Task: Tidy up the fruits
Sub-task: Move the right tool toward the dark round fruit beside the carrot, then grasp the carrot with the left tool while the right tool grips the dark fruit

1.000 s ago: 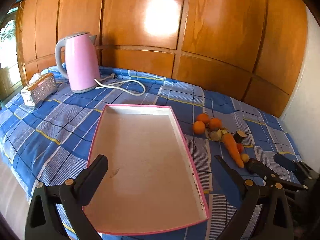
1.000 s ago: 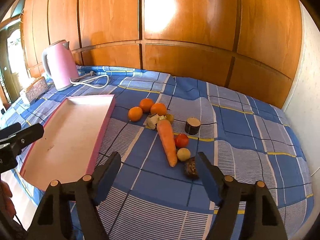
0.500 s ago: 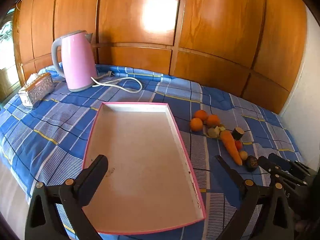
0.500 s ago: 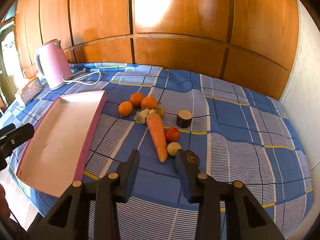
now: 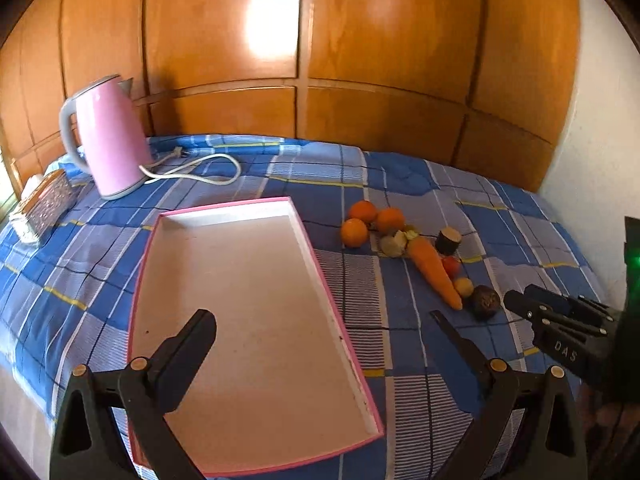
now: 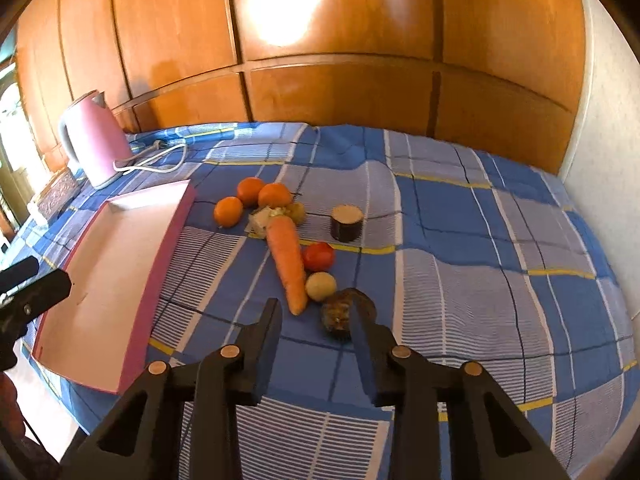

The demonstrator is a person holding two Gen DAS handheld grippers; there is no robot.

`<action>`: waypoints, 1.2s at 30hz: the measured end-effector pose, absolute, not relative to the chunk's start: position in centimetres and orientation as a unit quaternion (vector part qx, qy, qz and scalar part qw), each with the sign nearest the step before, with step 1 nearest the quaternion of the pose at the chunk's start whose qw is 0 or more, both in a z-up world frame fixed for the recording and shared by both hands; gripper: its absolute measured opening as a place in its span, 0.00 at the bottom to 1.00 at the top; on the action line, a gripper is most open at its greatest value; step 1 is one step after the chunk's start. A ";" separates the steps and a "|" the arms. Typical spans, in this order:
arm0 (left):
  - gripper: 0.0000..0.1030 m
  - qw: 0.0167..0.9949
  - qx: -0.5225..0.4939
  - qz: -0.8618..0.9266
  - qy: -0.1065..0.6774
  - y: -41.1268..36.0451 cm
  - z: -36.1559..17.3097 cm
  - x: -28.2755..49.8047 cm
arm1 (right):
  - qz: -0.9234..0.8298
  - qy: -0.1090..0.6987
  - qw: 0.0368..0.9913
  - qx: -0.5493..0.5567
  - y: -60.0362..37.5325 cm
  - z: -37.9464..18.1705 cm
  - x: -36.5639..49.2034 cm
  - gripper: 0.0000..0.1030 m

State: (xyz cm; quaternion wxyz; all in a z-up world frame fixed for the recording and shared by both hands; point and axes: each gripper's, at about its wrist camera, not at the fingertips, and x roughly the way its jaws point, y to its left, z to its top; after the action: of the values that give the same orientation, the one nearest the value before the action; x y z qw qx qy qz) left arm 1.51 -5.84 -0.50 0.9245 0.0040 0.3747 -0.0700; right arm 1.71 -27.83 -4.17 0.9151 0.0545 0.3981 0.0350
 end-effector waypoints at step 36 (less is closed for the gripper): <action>0.31 0.812 -0.105 -0.167 0.550 -17.3 -7.3 16.0 | 0.073 0.409 0.905 0.089 -31.3 -7.0 3.9 0.33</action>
State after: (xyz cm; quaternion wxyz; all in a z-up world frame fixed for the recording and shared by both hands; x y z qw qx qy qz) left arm 16.01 -17.32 -7.34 0.8117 -0.1047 0.5500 -0.1667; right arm 3.93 -31.27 -6.96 0.9052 0.0895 0.4090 0.0726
